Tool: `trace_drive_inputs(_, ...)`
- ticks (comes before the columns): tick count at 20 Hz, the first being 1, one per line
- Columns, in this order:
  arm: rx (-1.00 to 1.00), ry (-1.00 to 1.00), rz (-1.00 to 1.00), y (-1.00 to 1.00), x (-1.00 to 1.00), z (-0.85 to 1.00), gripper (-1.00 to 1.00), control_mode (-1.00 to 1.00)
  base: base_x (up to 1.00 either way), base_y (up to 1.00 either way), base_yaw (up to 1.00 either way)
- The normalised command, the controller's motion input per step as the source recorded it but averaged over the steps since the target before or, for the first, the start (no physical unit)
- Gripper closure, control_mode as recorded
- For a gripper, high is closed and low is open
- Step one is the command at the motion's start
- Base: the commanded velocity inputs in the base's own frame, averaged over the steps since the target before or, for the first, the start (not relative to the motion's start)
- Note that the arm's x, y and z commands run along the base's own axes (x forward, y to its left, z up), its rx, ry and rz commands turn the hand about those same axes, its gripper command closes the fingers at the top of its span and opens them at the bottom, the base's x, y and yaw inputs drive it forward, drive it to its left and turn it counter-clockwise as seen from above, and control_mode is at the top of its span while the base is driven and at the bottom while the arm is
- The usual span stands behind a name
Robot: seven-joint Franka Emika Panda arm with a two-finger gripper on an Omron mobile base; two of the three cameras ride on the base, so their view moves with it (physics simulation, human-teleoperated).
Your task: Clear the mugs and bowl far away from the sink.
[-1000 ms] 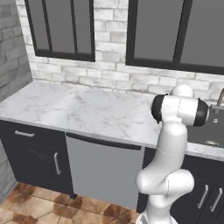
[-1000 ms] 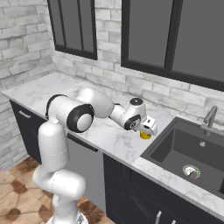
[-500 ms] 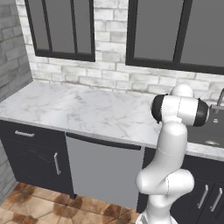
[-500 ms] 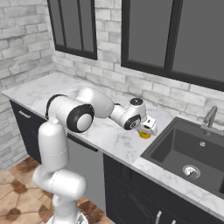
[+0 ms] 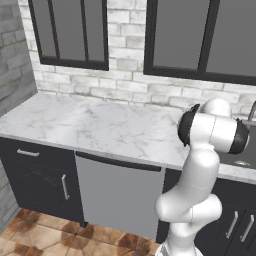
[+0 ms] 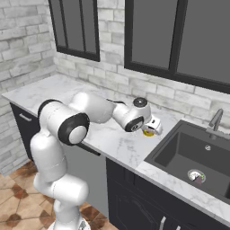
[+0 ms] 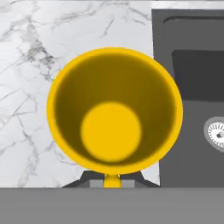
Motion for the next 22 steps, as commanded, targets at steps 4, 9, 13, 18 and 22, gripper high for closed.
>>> trace_drive_inputs(4,0.0,-0.38,0.16,0.0,-0.54,0.77,1.0,-1.0,0.0,0.0,0.0)
trace_drive_inputs(9,0.0,-0.42,0.23,0.02,-0.56,0.57,1.0,-1.0,0.0,0.0,0.0)
trace_drive_inputs(13,-0.02,-0.37,0.27,0.11,-0.61,0.44,1.0,-1.0,0.0,0.0,0.0)
trace_drive_inputs(18,-0.02,-0.1,0.17,0.13,-0.26,0.13,1.0,1.0,-0.34,0.22,0.38)
trace_drive_inputs(22,0.0,0.0,0.0,0.0,0.0,0.0,1.0,1.0,-0.45,0.44,0.75)
